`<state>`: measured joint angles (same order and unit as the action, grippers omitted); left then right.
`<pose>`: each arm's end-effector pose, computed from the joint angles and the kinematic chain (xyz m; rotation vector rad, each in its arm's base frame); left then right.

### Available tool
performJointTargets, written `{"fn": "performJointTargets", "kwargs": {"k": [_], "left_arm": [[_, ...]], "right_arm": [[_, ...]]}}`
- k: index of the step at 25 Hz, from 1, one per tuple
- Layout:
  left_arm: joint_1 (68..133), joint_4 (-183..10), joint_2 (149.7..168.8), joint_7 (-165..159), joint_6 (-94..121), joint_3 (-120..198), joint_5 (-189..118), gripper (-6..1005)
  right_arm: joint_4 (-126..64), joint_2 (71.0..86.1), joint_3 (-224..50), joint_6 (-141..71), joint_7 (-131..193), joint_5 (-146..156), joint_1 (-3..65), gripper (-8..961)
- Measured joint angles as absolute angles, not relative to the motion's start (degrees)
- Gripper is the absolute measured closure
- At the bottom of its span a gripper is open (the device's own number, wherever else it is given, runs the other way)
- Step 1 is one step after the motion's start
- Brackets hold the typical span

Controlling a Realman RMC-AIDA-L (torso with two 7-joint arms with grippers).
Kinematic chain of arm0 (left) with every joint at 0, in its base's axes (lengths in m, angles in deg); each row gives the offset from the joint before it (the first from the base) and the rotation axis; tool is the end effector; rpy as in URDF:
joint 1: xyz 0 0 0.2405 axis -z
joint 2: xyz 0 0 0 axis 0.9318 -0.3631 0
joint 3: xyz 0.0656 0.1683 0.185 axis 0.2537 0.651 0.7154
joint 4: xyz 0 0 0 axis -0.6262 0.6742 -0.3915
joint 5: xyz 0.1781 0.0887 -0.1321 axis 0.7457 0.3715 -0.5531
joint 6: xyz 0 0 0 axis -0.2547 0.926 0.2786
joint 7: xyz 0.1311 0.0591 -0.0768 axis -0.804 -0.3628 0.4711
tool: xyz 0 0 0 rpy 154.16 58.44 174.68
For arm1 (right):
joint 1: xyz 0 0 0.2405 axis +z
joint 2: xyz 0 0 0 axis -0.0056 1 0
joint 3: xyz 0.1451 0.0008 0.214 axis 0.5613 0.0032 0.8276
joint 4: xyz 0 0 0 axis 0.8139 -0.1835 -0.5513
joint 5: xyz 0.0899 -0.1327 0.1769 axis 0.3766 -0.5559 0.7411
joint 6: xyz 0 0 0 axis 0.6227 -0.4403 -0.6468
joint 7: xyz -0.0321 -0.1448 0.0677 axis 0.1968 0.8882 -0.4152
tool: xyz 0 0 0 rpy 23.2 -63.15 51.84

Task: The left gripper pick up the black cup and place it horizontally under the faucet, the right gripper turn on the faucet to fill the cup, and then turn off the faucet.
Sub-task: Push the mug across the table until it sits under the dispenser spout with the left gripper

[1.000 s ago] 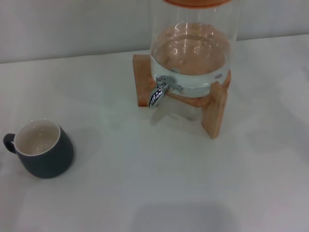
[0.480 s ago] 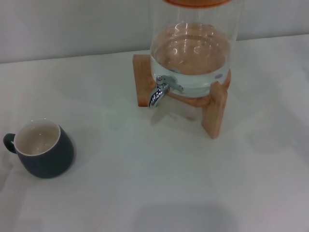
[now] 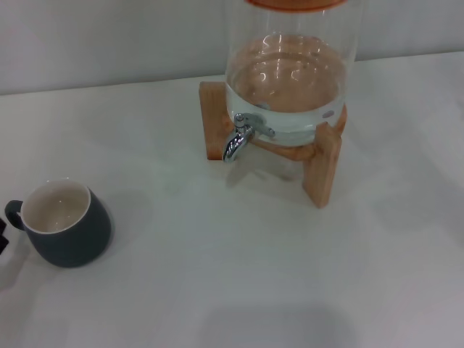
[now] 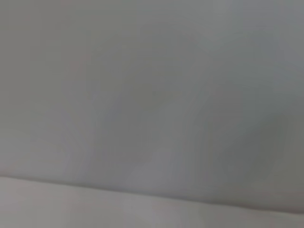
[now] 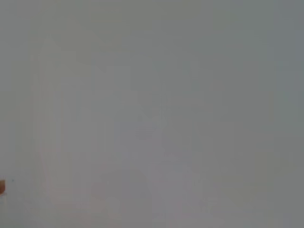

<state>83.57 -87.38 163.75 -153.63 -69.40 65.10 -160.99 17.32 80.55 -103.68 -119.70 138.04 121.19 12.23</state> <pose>-0.4040 0.2704 -0.0401 -1.6912 -0.8077 -0.7629 0.3680 0.3278 0.2106 -1.6654 0.5179 0.8675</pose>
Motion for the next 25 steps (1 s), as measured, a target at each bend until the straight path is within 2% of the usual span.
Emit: {"fn": "performJointTargets", "kwargs": {"k": [25], "left_arm": [[84.56,-86.85,163.55,-153.44,-65.82,65.1,-159.56,112]], "right_arm": [[17.64,80.55,-103.59,-119.56,138.02,121.47,12.43,205]]}}
